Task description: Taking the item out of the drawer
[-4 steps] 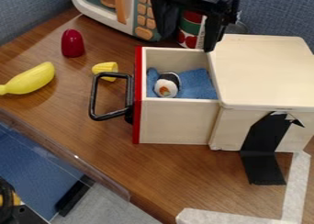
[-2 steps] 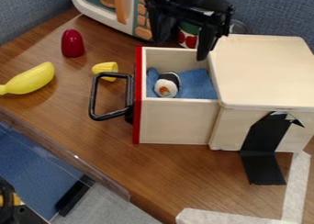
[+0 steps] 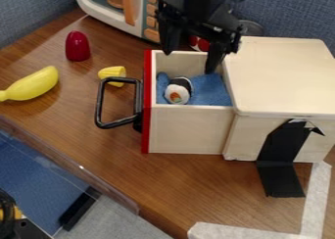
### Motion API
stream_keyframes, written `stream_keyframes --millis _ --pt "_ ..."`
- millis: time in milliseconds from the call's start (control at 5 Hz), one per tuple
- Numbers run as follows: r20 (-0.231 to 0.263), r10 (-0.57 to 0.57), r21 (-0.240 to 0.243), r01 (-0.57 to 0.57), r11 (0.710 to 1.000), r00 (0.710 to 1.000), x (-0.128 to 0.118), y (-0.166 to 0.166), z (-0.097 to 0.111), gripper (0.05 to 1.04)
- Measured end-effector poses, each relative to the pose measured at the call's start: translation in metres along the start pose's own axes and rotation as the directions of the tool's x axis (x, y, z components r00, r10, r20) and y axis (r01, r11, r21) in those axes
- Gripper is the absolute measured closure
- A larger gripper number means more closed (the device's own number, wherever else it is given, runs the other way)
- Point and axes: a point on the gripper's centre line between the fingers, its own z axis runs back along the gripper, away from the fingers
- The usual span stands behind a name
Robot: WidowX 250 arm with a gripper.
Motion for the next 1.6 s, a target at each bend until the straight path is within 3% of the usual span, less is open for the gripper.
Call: stream_keyframes --millis 400,1600 --pt "-0.015 -0.017 0.039 0.017 0.999 1.0 0.004 0.009 -0.024 0.083" --pt "-0.024 0.0 0.038 0.001 0.999 1.0 0.006 0.011 -0.051 0.083"
